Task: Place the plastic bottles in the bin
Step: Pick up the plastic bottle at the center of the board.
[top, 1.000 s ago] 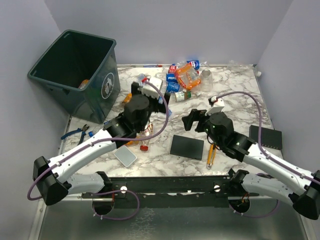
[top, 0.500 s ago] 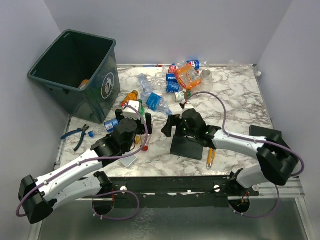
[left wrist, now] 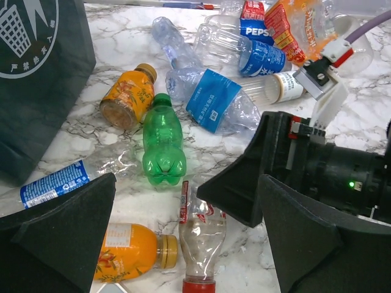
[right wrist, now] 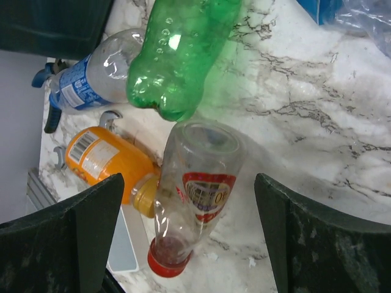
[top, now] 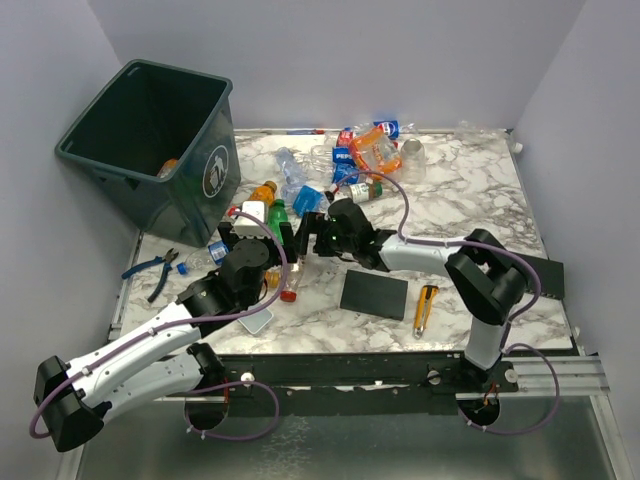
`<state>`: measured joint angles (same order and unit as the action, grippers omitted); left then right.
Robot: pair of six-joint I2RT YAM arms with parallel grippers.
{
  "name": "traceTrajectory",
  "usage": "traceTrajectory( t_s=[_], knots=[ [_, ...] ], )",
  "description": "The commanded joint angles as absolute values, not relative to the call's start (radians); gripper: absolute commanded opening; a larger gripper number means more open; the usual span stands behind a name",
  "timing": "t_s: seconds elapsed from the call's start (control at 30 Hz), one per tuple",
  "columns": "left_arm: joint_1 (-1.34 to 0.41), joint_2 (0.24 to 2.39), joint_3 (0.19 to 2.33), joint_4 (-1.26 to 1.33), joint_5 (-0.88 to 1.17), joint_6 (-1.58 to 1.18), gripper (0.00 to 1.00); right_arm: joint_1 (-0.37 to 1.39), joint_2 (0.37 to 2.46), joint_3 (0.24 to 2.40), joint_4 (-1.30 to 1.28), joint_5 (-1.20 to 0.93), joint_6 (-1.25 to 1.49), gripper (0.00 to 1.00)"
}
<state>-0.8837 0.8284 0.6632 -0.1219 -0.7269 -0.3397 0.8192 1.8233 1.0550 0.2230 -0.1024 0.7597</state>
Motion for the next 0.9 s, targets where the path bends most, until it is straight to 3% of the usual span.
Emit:
traceTrajectory(
  t_s=[0.0, 0.3, 0.57, 0.73, 0.87],
  knots=[
    [-0.881, 0.816, 0.65, -0.128, -0.749, -0.355, 0.99, 0.825, 1.895, 1.123, 0.148, -0.114, 0.778, 0.91],
    [-0.881, 0.821, 0.652, -0.13, -0.731, -0.367, 0.99, 0.827, 1.982, 1.223, 0.003, -0.075, 0.741, 0.9],
    [-0.881, 0.75, 0.604, -0.145, -0.675, -0.512, 0.99, 0.836, 2.035, 1.255, -0.07, -0.07, 0.753, 0.83],
    [-0.881, 0.648, 0.545, -0.175, -0.66, -0.603, 0.99, 0.836, 2.053, 1.244, -0.066, -0.088, 0.797, 0.75],
    [-0.881, 0.573, 0.518, -0.183, -0.656, -0.618, 0.99, 0.836, 2.029, 1.194, -0.015, -0.097, 0.831, 0.62]
  ],
)
